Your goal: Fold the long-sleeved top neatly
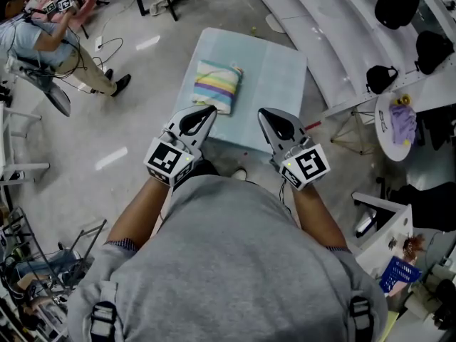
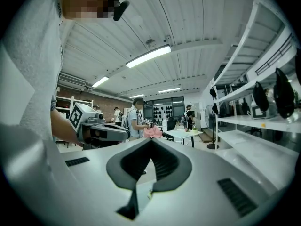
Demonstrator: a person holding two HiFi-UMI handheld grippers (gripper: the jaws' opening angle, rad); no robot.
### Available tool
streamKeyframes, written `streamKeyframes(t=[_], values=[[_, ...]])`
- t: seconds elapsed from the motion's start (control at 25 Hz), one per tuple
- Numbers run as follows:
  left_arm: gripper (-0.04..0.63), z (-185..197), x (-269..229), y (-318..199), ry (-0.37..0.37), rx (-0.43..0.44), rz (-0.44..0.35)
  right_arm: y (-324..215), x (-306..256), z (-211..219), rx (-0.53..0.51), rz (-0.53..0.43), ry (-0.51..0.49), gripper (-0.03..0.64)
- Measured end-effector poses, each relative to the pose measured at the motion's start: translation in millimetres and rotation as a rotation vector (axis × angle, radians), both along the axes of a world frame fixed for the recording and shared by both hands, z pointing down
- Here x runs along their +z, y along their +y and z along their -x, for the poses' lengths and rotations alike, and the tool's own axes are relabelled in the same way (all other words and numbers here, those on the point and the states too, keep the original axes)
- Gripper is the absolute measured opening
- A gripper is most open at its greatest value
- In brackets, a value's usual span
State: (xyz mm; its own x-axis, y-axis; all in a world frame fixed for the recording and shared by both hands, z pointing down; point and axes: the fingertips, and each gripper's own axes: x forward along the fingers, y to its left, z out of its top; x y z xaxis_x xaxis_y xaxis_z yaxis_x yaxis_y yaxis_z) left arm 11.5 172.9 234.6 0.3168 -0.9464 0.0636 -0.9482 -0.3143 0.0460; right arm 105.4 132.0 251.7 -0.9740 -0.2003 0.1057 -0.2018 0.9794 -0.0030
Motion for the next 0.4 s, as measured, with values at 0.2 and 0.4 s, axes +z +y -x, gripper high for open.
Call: streamKeyframes(t=[0.2,0.4], values=[[0.021,-1.0,0.3,-4.3,0.002,0.002,0.011,-1.2,1.4,-0.2,-0.006,0.013,0.003,0.006],[0.022,1.3,-4.1,-8.0,0.002,0.006,0.015,-4.1,-2.6,3.3,-0.006,0.019,0.005,0.006]])
